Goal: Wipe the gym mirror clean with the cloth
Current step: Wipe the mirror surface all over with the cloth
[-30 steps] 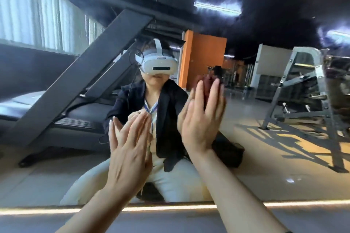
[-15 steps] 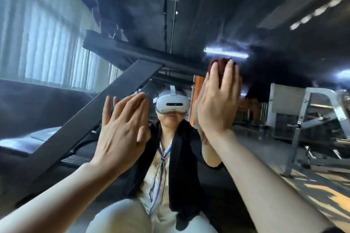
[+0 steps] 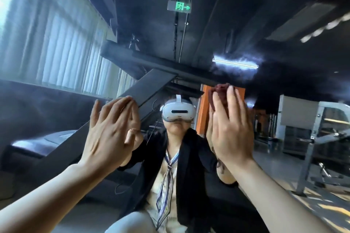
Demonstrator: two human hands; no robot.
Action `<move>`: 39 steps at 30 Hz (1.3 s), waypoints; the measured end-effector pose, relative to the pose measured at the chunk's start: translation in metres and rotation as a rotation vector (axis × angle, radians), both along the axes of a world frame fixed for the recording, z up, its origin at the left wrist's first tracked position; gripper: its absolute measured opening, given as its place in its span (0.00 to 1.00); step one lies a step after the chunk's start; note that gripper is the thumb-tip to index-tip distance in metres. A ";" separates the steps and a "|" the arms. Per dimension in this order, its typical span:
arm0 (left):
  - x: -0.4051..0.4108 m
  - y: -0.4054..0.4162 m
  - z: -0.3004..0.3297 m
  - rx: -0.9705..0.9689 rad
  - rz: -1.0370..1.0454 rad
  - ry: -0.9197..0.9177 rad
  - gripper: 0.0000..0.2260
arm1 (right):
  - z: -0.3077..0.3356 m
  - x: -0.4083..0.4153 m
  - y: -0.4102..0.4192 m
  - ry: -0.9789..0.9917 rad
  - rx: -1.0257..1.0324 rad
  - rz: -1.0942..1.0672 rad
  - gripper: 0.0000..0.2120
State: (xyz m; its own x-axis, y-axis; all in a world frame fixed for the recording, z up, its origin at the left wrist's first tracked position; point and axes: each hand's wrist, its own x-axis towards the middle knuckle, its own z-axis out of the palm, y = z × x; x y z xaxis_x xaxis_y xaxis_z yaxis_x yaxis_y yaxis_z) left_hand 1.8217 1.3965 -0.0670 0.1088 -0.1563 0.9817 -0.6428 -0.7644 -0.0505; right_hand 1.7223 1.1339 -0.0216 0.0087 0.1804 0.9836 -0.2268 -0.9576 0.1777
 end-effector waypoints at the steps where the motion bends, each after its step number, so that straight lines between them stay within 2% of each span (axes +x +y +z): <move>1: 0.002 0.008 -0.002 -0.003 0.004 0.007 0.31 | -0.002 0.001 0.005 -0.035 0.079 -0.007 0.20; 3: 0.008 0.025 -0.005 -0.012 0.020 0.026 0.32 | -0.006 0.019 0.036 -0.083 0.155 -0.011 0.21; 4: 0.012 0.034 -0.006 -0.021 0.029 0.039 0.33 | -0.008 0.032 0.059 -0.086 0.124 -0.002 0.22; 9: 0.025 0.068 -0.002 -0.082 0.035 0.056 0.33 | -0.016 0.095 0.178 0.107 -0.263 0.108 0.23; 12: 0.032 0.078 0.014 -0.089 0.017 0.031 0.32 | 0.011 0.104 0.198 0.232 -0.399 0.151 0.25; 14: 0.033 0.080 0.030 -0.063 0.016 0.000 0.29 | 0.035 0.096 0.176 0.178 -0.393 0.125 0.23; 17: 0.034 0.080 0.050 -0.030 -0.038 -0.039 0.28 | 0.066 0.076 0.125 -0.010 -0.152 0.028 0.24; 19: 0.037 0.080 0.061 -0.028 -0.056 -0.068 0.27 | 0.073 0.073 0.121 -0.099 0.000 -0.002 0.22; 20: 0.039 0.080 0.067 -0.031 -0.059 -0.083 0.28 | 0.074 0.079 0.131 -0.112 0.010 -0.014 0.22; 23: 0.041 0.079 0.083 -0.031 -0.069 -0.109 0.27 | 0.084 0.103 0.182 -0.035 -0.182 0.038 0.21; 26: 0.037 0.071 0.097 -0.018 -0.063 -0.127 0.27 | 0.120 0.113 0.212 0.046 -0.299 0.034 0.27; 28: 0.032 0.060 0.104 -0.003 -0.046 -0.140 0.28 | 0.145 0.110 0.203 0.066 -0.267 -0.026 0.27; 31: 0.020 0.031 0.112 0.034 -0.037 -0.172 0.27 | 0.167 0.091 0.159 -0.050 -0.123 -0.050 0.24; 35: -0.004 -0.026 0.120 0.083 -0.052 -0.211 0.28 | 0.170 0.055 0.083 -0.148 0.003 -0.088 0.23; 39: -0.035 -0.092 0.122 0.122 -0.096 -0.221 0.29 | 0.161 0.014 0.014 -0.165 0.073 -0.113 0.23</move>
State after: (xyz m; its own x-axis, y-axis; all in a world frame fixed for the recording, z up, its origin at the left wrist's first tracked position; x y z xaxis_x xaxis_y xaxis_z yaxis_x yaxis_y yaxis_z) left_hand 1.7866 1.3046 0.0553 -0.1274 -0.2744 0.9531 -0.6754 -0.6797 -0.2859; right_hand 1.7366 1.1481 0.1392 -0.1376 0.1156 0.9837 -0.3535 -0.9335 0.0603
